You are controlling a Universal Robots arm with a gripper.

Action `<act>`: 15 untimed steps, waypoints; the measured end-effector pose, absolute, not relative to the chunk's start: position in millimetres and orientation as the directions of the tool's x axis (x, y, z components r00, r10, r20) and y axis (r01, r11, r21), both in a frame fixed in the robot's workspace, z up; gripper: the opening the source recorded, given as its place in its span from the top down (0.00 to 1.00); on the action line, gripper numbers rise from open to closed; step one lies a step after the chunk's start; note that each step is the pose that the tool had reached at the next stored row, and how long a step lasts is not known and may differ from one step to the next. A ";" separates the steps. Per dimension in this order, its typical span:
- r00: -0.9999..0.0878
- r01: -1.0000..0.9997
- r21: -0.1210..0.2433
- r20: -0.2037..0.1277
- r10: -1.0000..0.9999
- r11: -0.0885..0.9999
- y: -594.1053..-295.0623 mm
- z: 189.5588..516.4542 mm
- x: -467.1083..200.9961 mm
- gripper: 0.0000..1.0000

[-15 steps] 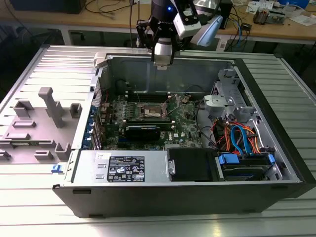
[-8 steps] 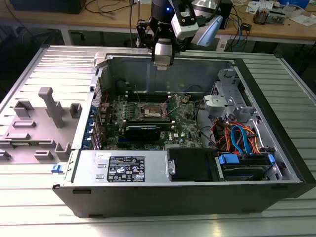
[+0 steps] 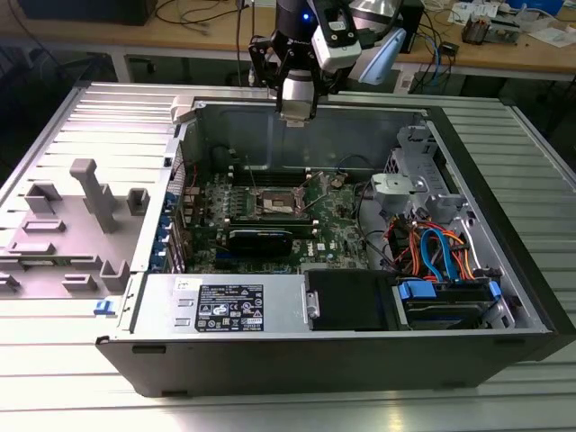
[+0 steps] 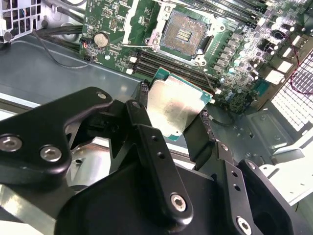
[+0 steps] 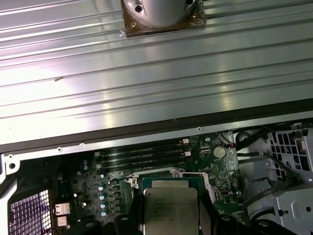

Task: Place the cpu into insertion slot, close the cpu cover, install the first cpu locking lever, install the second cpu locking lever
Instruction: 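Place the cpu into insertion slot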

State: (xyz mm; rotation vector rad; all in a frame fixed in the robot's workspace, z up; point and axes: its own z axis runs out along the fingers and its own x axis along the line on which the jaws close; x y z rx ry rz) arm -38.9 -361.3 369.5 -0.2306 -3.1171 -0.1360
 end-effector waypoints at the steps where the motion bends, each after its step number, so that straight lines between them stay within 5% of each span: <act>1: -0.989 0.148 0.086 0.019 0.147 0.985 -361.3 369.5 -38.9 0.46; 15: -0.986 0.168 0.086 0.020 0.167 0.982 -361.4 369.5 -38.9 0.46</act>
